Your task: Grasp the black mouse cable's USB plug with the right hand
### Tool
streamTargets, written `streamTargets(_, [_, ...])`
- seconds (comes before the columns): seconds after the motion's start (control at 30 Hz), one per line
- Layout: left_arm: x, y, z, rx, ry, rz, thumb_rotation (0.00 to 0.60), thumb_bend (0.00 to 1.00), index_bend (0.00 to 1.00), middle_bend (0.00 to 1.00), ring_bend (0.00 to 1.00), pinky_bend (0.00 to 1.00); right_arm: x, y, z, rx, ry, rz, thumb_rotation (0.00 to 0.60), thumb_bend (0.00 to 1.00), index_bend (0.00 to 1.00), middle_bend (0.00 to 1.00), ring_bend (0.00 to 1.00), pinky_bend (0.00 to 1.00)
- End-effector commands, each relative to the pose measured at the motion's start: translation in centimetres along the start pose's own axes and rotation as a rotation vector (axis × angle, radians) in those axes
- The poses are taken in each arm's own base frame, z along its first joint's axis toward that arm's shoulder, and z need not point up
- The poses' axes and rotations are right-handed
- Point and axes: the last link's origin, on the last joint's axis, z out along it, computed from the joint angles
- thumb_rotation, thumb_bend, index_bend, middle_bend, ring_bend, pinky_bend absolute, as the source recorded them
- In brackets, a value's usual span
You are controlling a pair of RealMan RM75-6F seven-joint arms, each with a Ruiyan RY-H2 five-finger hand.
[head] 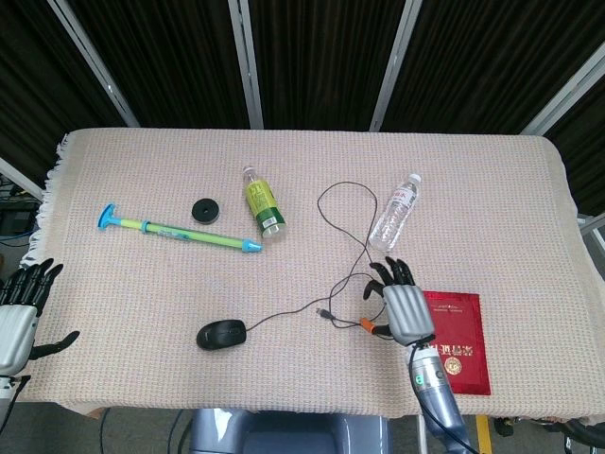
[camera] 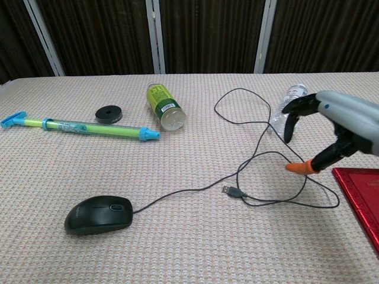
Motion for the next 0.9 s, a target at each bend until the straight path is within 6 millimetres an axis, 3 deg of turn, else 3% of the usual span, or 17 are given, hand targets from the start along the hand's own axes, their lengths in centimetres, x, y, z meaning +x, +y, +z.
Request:
streamTargets(0.03, [0.1,-0.1,0.0,0.003,-0.002,-0.005,0.6,0.14,0.0,0.0,0.0,0.0,-2.3,-1.4,0.2,-0.006,-0.045,-0.004,0.6,0.15,0.5,0.15,0.0,0.0])
streamTargets(0.4, [0.3,-0.4,-0.4,0.018,-0.003,-0.012,0.6,0.14,0.0,0.0,0.0,0.0,-6.2,-2.9,0.6,-0.032,-0.104,-0.027,0.6,0.15,0.45,0.13,0.0,0.0])
streamTargets(0.9, [0.3,-0.7,-0.4,0.039,-0.007,-0.019,0.6,0.14,0.0,0.0,0.0,0.0,-7.5,-2.4,2.5,-0.09,-0.086,-0.01,0.6,0.21,0.53,0.16,0.0,0.0])
